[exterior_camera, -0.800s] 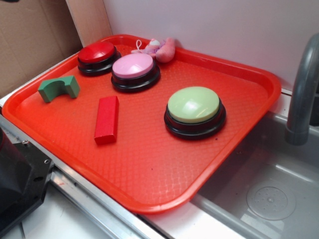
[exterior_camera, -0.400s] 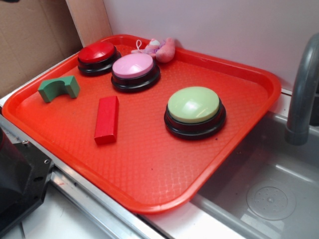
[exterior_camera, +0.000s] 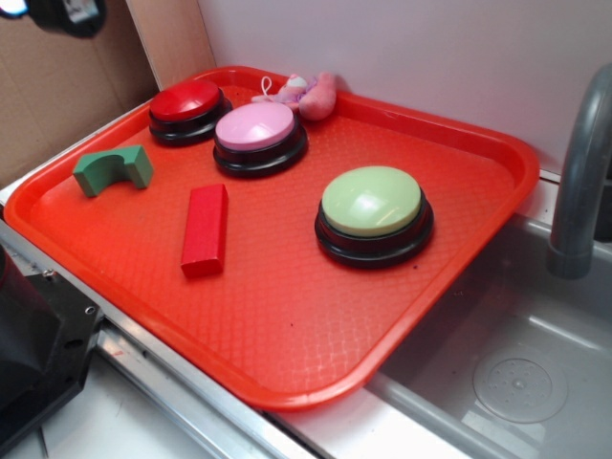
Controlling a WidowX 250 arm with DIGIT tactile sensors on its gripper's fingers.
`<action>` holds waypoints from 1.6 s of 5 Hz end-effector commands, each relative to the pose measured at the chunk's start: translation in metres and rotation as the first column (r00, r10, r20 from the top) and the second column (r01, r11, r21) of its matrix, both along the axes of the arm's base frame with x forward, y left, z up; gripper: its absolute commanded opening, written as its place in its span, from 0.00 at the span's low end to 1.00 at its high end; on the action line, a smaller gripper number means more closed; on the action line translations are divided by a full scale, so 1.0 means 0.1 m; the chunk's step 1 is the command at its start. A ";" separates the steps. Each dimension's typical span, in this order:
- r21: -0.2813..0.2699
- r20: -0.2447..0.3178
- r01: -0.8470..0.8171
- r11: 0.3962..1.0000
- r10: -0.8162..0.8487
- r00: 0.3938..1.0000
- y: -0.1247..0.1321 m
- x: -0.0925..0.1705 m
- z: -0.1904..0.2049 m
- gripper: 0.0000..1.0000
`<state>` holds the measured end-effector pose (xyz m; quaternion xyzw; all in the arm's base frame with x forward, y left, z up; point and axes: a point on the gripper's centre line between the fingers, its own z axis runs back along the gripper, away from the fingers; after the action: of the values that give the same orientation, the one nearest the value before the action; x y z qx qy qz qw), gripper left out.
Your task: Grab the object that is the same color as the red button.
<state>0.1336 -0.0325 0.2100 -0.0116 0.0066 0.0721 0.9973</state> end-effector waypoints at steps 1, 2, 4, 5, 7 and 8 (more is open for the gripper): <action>0.006 -0.103 -0.301 0.954 0.300 0.948 -0.12 0.17 -0.56 1.00; -0.047 -0.060 -0.452 0.891 0.449 0.892 -0.01 0.19 -0.84 1.00; 0.007 -0.018 -0.686 0.728 0.686 0.727 0.19 0.33 -1.38 1.00; 0.006 -0.037 -0.707 0.707 0.707 0.706 0.19 0.42 -1.53 1.00; -0.027 -0.040 -0.715 0.698 0.714 0.699 0.20 0.49 -1.74 1.00; -0.062 -0.044 -0.717 0.694 0.716 0.697 0.23 0.50 -1.81 1.00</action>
<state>0.1799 -0.0139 0.0264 -0.0476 0.0202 0.4518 0.8906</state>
